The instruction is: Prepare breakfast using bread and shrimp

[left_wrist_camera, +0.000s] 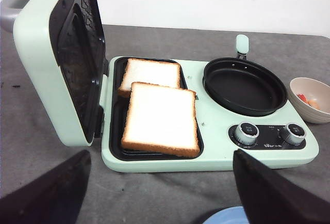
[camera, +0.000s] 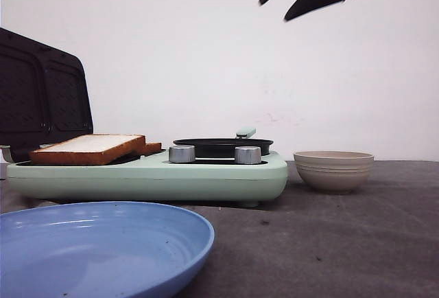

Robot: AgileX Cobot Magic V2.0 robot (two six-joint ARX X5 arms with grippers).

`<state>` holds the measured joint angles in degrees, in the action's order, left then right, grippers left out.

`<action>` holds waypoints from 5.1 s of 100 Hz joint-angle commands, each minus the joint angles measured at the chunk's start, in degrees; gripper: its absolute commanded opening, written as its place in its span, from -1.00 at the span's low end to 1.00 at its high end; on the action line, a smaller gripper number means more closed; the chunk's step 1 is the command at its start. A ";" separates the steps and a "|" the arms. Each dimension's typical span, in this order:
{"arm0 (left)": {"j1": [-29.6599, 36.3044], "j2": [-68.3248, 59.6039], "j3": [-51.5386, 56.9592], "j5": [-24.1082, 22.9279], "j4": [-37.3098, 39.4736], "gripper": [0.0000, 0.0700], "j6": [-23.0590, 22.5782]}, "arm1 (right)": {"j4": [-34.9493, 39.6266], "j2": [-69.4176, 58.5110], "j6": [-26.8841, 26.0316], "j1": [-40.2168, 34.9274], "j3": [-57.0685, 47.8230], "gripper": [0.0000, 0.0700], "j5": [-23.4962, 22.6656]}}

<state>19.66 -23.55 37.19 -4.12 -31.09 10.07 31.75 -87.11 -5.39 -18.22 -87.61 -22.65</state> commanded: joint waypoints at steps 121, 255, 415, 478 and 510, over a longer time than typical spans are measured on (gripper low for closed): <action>0.24 -0.20 0.24 0.07 0.59 0.36 1.62 | -16.17 67.12 -6.64 2.97 65.07 -0.04 4.72; -15.43 -16.17 22.56 10.19 3.15 0.34 17.86 | -14.99 67.04 -8.20 2.97 65.07 -0.04 2.56; -42.62 -63.36 30.60 50.45 24.11 0.27 33.88 | -14.99 67.04 -7.65 2.99 65.07 -0.04 1.70; -41.75 -64.15 30.60 48.68 25.03 -0.72 33.77 | -15.02 67.04 -7.48 2.99 65.07 -0.04 1.81; -41.27 -64.15 30.60 48.65 24.94 -0.99 32.00 | -14.99 67.04 -7.50 2.99 65.07 -0.04 1.90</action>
<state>-21.89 -86.89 66.67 44.12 -7.31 44.53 17.28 -19.90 -13.28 -15.03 -22.50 -20.86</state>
